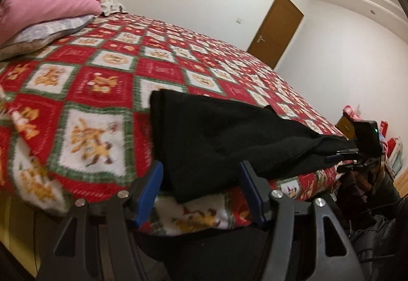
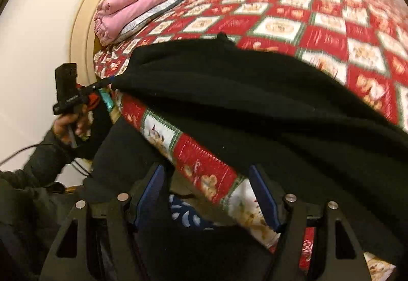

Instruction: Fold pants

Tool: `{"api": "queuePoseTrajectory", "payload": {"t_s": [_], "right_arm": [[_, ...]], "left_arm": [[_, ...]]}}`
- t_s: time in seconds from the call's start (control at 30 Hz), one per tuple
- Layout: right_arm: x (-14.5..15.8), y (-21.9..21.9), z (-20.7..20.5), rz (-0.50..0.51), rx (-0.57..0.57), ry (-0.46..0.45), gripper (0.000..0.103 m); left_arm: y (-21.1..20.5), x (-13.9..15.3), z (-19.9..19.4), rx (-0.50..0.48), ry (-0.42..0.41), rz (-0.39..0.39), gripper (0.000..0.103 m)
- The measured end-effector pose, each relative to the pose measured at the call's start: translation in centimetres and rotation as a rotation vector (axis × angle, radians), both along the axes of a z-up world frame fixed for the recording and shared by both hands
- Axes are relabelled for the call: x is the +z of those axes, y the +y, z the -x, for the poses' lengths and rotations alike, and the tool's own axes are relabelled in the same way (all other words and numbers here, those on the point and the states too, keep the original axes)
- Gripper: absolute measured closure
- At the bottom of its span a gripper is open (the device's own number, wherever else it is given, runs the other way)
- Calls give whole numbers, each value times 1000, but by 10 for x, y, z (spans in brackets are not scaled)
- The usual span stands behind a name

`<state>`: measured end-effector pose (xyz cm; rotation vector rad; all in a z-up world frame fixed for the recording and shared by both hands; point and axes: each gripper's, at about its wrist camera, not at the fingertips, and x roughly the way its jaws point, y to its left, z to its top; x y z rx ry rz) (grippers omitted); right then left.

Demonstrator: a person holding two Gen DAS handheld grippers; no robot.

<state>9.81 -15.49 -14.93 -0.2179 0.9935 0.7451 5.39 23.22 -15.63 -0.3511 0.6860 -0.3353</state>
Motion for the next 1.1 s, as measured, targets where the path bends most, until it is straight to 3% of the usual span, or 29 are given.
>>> {"api": "queuePoseTrajectory", "payload": {"t_s": [0.13,0.2,0.3,0.5,0.7,0.8,0.83,0.9,1.0,1.1], "right_arm": [[9,10,-8,126,-56,-183,33],[8,15,-10,257,-43,-290,33],[1,13,-6,359,-21,-361,33],[-3,11,7,411,8,-492,33],[1,23,6,382,15,-508,33],[3,28,5,365,3,-519,33],[3,29,5,366,-1,-527,33],[3,31,5,380,-8,-546,33],[0,29,2,418,-8,-555,33],[-5,24,0,450,3,-551,33]], "left_arm": [[6,2,10,28,8,2,39],[6,1,15,23,16,17,39],[-1,-7,17,-19,47,87,39],[-22,-24,0,-52,122,121,39],[-9,-12,-4,-7,94,228,40],[0,-19,-11,36,130,271,40],[2,-21,-12,48,134,287,42],[8,-24,-14,73,140,333,55],[10,-19,-11,84,120,312,74],[13,-10,-6,74,81,331,84]]}}
